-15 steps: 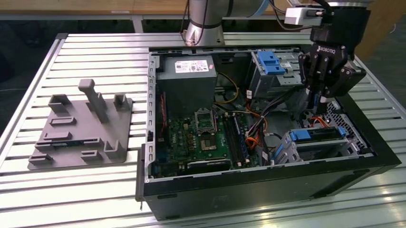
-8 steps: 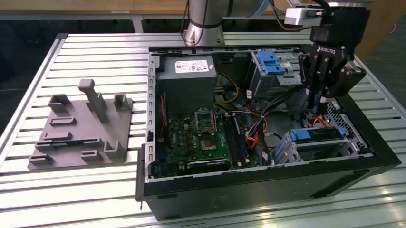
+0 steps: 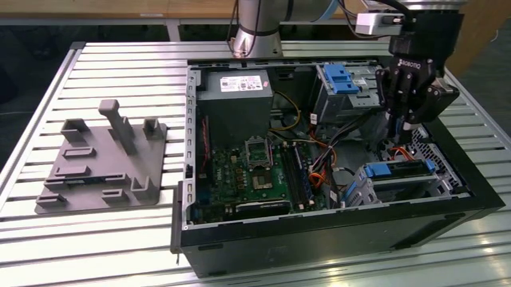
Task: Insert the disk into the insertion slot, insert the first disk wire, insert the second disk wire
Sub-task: 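Insert the second disk wire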
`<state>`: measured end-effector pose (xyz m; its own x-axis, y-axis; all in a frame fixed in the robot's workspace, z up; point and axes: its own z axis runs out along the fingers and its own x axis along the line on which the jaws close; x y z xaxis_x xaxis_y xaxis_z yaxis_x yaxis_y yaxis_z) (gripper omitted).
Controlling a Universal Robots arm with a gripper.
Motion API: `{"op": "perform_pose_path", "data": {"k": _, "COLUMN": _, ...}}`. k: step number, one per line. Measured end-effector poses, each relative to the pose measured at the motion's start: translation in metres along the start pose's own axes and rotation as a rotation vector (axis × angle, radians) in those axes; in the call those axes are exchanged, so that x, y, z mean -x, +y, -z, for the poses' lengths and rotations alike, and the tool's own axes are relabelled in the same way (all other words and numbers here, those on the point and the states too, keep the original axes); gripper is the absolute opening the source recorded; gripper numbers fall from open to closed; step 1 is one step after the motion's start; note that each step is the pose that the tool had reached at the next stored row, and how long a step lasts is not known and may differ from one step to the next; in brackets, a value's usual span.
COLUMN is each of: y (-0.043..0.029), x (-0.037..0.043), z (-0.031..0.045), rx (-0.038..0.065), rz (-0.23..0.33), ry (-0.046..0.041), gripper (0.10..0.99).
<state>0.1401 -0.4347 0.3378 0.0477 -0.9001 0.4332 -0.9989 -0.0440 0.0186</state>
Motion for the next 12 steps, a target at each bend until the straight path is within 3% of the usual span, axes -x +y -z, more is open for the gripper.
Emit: {"op": "perform_pose_path", "data": {"k": 12, "y": 0.0012, "x": -0.0009, "z": -0.0011, "rx": 0.001, "rz": -0.004, "ry": -0.0001, "gripper": 0.298}}
